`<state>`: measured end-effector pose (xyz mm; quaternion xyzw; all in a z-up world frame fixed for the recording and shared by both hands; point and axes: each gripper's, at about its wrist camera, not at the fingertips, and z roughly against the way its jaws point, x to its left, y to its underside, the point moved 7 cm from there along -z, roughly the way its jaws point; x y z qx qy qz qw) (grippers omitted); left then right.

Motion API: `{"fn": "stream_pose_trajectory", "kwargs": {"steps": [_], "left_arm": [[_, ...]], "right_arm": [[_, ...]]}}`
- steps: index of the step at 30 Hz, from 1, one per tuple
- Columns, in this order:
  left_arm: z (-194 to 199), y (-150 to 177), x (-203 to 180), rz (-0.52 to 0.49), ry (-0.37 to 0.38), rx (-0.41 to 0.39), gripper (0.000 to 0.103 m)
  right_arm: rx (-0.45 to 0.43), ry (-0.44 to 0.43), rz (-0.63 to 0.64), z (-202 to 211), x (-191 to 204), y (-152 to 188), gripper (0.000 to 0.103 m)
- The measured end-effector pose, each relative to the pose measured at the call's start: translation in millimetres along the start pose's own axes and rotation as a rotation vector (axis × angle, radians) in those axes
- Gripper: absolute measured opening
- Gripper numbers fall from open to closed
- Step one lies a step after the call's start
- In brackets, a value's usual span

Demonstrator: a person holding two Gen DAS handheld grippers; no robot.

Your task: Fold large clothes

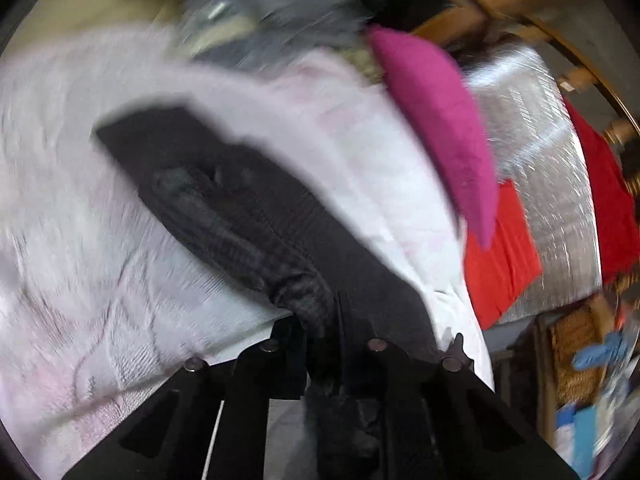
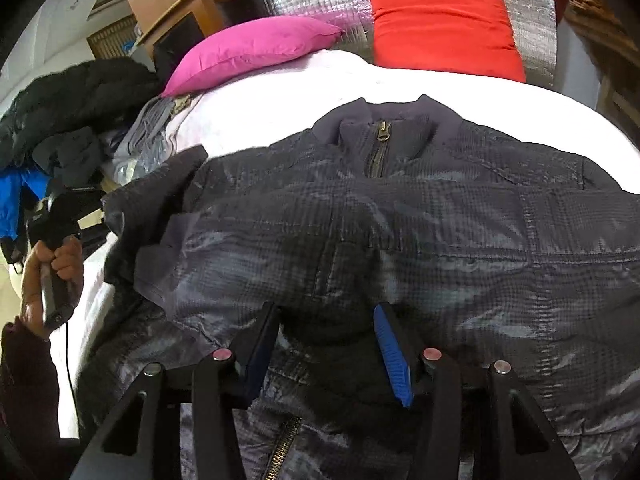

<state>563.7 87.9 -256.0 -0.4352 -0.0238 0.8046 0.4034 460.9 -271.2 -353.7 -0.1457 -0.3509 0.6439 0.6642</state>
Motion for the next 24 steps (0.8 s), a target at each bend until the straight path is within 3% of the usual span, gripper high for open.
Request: {"fn": "stream_pose_trajectory", "kwargs": {"steps": [4,8,12,16,17,19,20,21,24], "left_arm": [[30.6,9.1,-70.4,-0.244,0.037,-0.085,0.009],[51.3,54.5,-153.4,-0.502,0.119,-0.111,0.008],[39.4,132.4,-210.9,-0.697,0.194,-0.004,0.008],[8.2,215.7,-232.9,-0.852,0.162,0.107,0.008],[-4.5,238.9,-233.2,-0.884,0.146,0.169,0.009],[-26.4,272.7,-229.4,-0.939,0.104,0.314,0.019],[-31.3,285.0,-221.3,-0.965,0.053,0.351,0.037],[-34.1,292.2,-214.9,-0.985,0.009,0.365,0.054],[-18.3,303.3,-207.6,-1.020,0.011,0.374,0.068]], "right_arm": [[-0.078,-0.009,-0.068,23.4,-16.6,-13.9,0.053],[-0.152,0.019,-0.167,50.3,-49.3,-23.9,0.053],[-0.217,0.029,-0.307,79.7,-94.5,-26.9,0.053],[-0.266,0.045,-0.397,105.9,-129.6,-27.8,0.053],[-0.273,0.041,-0.418,111.8,-137.3,-26.5,0.053],[-0.280,0.042,-0.438,119.5,-146.6,-24.5,0.054],[-0.283,0.044,-0.442,122.4,-149.8,-23.4,0.054],[-0.284,0.045,-0.444,124.2,-151.7,-23.2,0.054],[-0.276,0.031,-0.447,128.5,-152.0,-21.3,0.054]]}}
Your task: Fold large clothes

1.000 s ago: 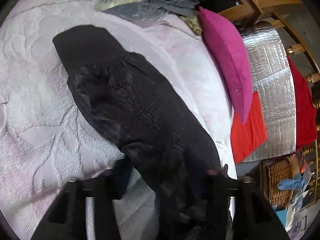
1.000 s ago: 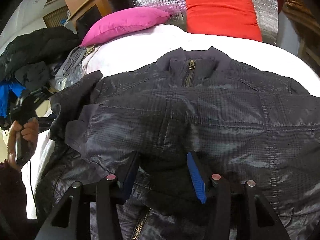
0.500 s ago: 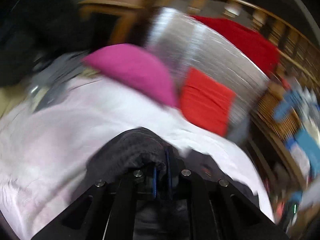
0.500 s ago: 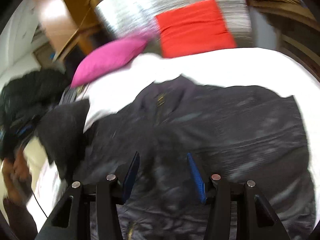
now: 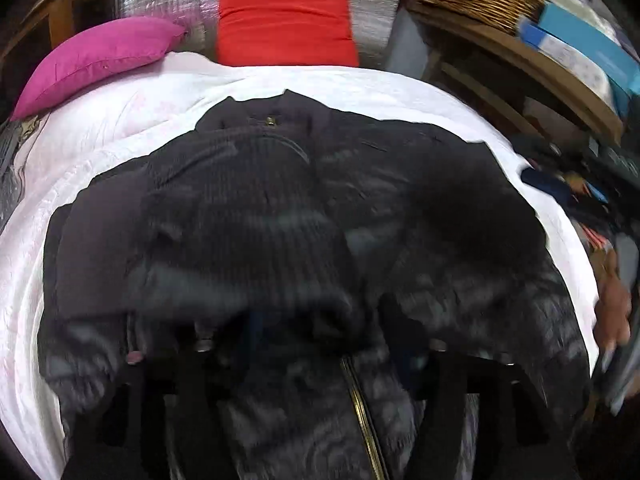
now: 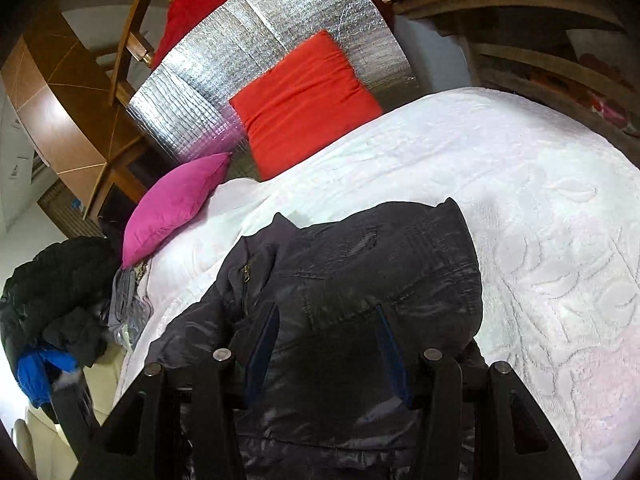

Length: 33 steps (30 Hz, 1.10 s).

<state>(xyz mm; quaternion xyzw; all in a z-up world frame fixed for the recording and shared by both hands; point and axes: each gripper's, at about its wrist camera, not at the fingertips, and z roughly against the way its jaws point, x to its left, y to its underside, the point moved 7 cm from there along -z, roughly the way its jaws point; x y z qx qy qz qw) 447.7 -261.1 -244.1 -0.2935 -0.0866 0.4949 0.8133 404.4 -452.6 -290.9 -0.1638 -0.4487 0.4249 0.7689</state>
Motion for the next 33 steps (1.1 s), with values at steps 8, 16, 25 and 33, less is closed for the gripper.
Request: {"fn": "stream_pose_trajectory", "kwargs": {"steps": [8,16,25,33], "left_arm": [[120.3,13.4,62.7,0.171,-0.009,-0.276,0.089],[106.2,34.6,191.1,0.480,-0.293,-0.226,0.065],[57.6,30.8,181.9,0.483,-0.232,-0.080,0.055],[44.0,34.6,178.9,0.513,-0.184,-0.052,0.054]], "right_arm": [[0.039,-0.042,0.115,-4.5,37.5,15.3,0.060],[0.098,-0.060,0.494,-23.6,137.3,72.2,0.077],[0.185,0.088,0.877,-73.0,199.2,132.4,0.077],[0.179,0.201,0.888,-109.7,200.0,118.6,0.048]]}}
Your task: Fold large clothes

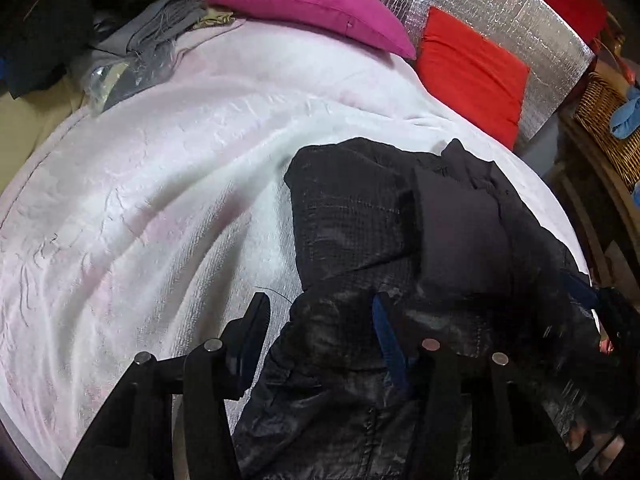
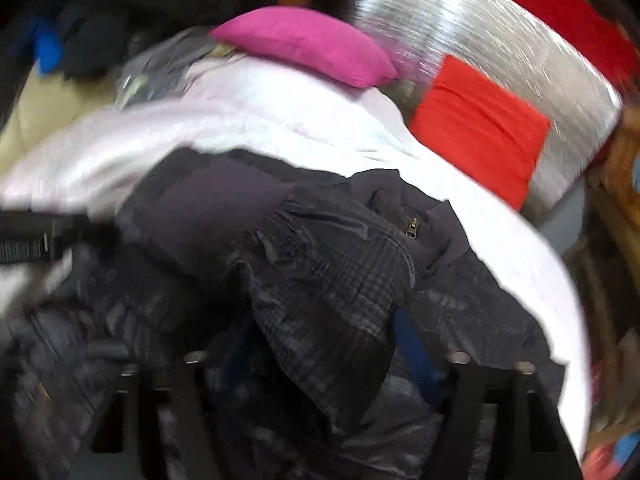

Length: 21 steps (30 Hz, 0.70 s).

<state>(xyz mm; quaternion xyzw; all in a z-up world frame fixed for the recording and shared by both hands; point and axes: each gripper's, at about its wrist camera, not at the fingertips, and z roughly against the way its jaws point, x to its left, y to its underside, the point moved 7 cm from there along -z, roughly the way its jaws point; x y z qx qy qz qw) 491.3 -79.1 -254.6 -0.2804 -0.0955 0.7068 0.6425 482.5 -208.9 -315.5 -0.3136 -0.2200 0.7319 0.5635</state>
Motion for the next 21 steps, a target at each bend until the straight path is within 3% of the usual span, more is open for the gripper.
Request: {"fn": "stream_pose_trajectory", "kwargs": {"steps": [2,6,11,16,17,20,21], "left_arm": [[-1.9,-0.4,-1.3,-0.004,-0.001,0.000,0.054],[-2.0,0.8,-5.5,-0.025,-0.015,-0.008,0.054],[-2.6,4.4,-12.4,-0.055,-0.035,-0.011,0.054],[-9.2,10.3,-19.6,-0.096,-0.070,0.009,0.054],[-10.8,11.0,-19.9,-0.102,-0.080,0.014,0.054],[-12.3,11.0,-19.1,-0.102,-0.088,0.018,0.054],[-12.4,10.8,-18.5,-0.099,-0.087,0.019,0.054]], "right_arm": [[-0.005,-0.026,-0.107,2.3,-13.6,-0.5,0.040],[-0.034,-0.107,-0.364,9.9,-53.5,14.7,0.033],[-0.004,-0.239,-0.742,6.9,-108.3,65.3,0.032],[0.050,-0.322,-0.910,-0.7,-125.1,110.3,0.034],[0.051,-0.322,-0.898,4.3,-123.3,111.0,0.037],[0.045,-0.278,-0.792,24.4,-114.9,99.6,0.075],[0.008,-0.266,-0.749,37.1,-113.8,91.7,0.075]]}}
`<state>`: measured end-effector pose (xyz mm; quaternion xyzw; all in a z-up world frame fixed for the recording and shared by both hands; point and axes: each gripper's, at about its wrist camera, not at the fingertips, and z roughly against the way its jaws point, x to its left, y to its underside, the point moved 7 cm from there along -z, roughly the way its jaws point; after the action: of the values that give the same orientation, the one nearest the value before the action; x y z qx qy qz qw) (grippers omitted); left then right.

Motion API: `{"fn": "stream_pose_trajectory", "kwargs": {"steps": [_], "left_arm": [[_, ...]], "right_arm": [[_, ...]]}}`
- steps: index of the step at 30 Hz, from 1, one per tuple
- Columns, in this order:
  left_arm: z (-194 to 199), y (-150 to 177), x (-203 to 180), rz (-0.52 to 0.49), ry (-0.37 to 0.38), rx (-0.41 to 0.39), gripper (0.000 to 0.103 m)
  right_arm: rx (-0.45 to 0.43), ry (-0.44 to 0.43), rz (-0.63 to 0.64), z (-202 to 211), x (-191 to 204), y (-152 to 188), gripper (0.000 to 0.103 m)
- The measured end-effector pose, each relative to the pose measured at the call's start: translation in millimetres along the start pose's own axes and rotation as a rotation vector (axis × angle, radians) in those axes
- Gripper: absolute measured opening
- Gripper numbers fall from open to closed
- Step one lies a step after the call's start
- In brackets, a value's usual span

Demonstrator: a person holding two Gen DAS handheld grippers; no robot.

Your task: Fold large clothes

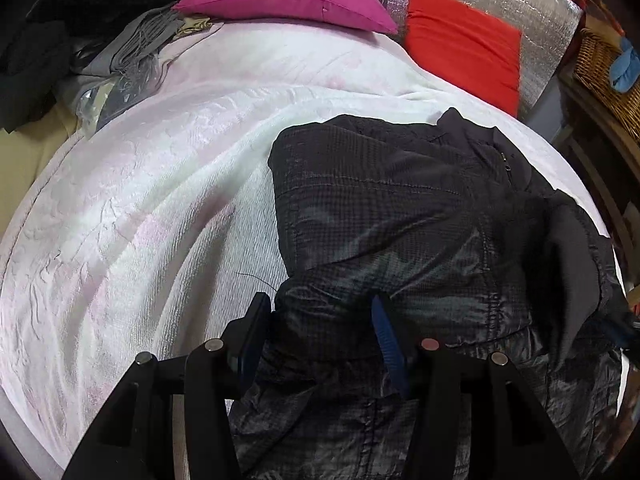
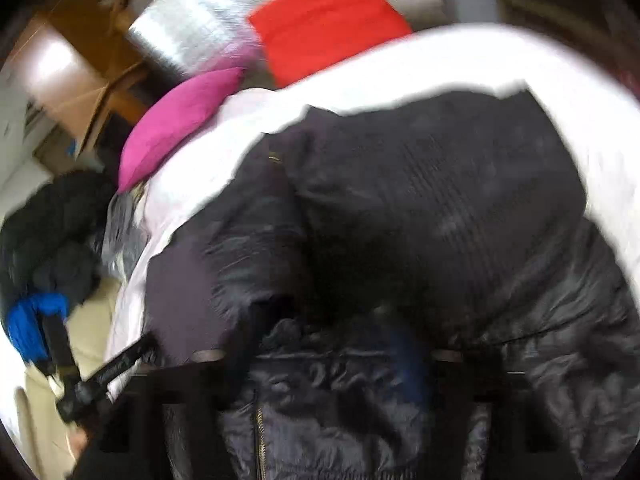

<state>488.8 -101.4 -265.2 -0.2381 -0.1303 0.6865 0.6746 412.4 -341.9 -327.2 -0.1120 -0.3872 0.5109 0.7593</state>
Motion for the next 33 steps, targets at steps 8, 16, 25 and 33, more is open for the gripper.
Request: {"fn": "stream_pose_trajectory", "kwargs": {"steps": [8,16,25,33], "left_arm": [[14.3,-10.8,15.0,0.042,-0.007,-0.046,0.054],[23.5,-17.0,29.6,0.039,-0.053,-0.079,0.054],[23.9,-15.3,18.6,0.007,-0.047,-0.088,0.054],[20.9,-12.5,-8.1,-0.079,-0.047,-0.116,0.054]], "right_arm": [[-0.094,0.050,0.453,19.5,101.6,4.8,0.085],[-0.045,0.291,0.632,-60.6,138.3,26.4,0.085],[-0.124,0.267,0.354,-28.2,77.1,-10.2,0.030],[-0.168,0.174,0.003,30.0,-34.2,-55.4,0.029]]}}
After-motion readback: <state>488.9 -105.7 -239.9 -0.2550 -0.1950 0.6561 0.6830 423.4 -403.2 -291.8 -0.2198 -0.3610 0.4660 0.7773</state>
